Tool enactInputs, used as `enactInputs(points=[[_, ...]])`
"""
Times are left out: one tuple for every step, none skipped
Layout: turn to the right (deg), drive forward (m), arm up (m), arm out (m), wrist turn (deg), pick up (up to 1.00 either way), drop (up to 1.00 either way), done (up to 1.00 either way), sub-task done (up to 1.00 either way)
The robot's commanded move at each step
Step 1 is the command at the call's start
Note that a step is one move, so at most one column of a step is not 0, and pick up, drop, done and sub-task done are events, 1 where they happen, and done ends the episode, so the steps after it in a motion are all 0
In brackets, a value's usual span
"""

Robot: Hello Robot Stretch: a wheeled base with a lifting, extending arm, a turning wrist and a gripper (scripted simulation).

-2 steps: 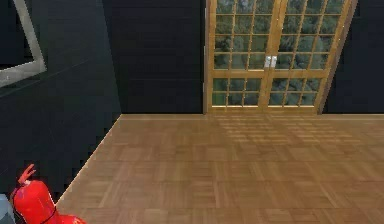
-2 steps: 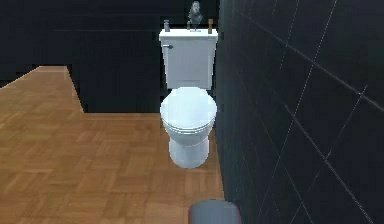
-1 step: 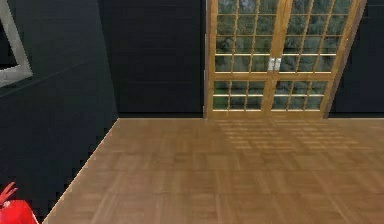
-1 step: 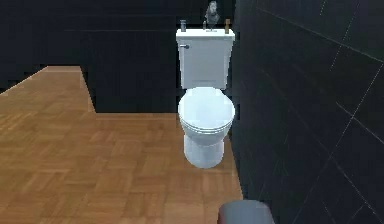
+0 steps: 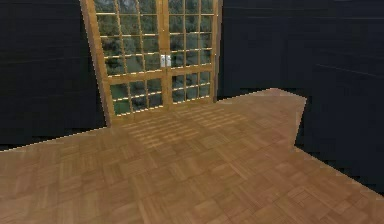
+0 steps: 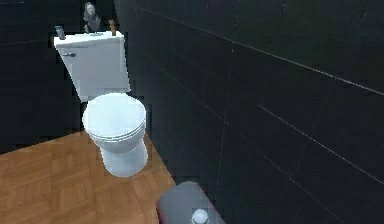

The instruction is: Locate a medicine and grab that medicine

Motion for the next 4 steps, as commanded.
enactInputs(points=[[6.0,0.0,0.0,0.0,0.0,0.0,0.0,0.0,0.0],[0.0,0.0,0.5,0.0,0.0,0.0,0.0,0.0,0.0],[0.0,0.0,0.18,0.0,0.0,0.0,0.0,0.0,0.0],[0.0,0.0,0.0,0.08,0.0,0.0,0.0,0.0,0.0]])
